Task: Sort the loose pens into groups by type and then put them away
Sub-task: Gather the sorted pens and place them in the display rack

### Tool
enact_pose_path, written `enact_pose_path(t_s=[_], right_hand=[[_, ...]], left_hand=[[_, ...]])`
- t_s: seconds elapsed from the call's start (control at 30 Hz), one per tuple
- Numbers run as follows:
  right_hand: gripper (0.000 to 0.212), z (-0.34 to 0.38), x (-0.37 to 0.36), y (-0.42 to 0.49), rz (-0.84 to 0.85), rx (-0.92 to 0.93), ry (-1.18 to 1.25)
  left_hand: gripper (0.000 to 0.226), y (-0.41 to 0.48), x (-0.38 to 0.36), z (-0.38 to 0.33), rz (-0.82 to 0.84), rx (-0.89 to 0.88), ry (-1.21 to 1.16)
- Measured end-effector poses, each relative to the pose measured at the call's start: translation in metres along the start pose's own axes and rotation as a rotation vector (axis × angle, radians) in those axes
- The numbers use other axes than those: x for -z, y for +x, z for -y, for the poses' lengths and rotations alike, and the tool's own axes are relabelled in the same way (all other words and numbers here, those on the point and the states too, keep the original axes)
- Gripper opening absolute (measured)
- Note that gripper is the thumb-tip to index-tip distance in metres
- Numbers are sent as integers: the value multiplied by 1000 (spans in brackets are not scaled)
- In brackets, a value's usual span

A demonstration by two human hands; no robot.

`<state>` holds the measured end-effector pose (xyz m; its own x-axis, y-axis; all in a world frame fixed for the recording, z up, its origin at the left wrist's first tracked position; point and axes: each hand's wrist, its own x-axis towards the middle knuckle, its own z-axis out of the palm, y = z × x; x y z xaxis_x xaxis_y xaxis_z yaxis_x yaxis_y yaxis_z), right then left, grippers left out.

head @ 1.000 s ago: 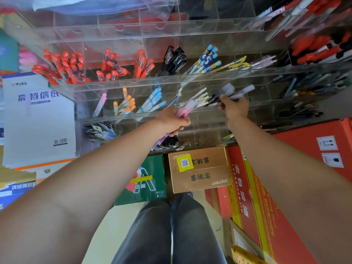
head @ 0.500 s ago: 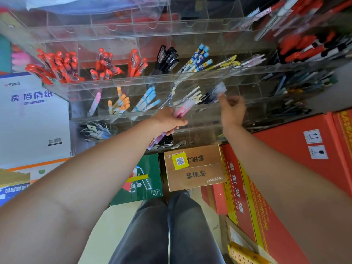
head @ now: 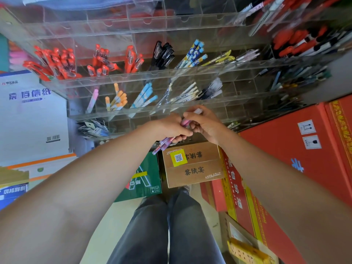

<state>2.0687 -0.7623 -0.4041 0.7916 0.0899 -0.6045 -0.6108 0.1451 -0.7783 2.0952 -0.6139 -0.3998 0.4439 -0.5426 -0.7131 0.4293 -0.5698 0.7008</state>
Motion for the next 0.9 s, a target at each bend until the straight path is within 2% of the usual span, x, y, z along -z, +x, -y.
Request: enact_pose_path(t_s=[0.17, 0.4, 0.57, 0.7, 0.77, 0.83, 0.9], right_hand=[[23, -3, 2, 1, -113, 4, 30], [14, 1, 10, 1, -303, 11, 57], [13, 0, -6, -1, -242, -35, 196], [12, -6, -22, 3, -97, -33, 123], [11, -10, -31, 7, -67, -48, 109], [11, -14, -40, 11, -41, -84, 78], [13, -18, -50, 12, 11, -147, 18]], left_hand=[[15, -3, -2, -2, -6, -18, -18], [22, -22, 11, 6, -4, 196, 156], [31, -30, 9, 18, -149, 114, 172], [27, -40, 7, 30, -223, 69, 200], [32, -45, 7, 39, -253, 56, 228], [38, -49, 9, 49, -294, 40, 290], [35, -54, 12, 59, -323, 42, 336]])
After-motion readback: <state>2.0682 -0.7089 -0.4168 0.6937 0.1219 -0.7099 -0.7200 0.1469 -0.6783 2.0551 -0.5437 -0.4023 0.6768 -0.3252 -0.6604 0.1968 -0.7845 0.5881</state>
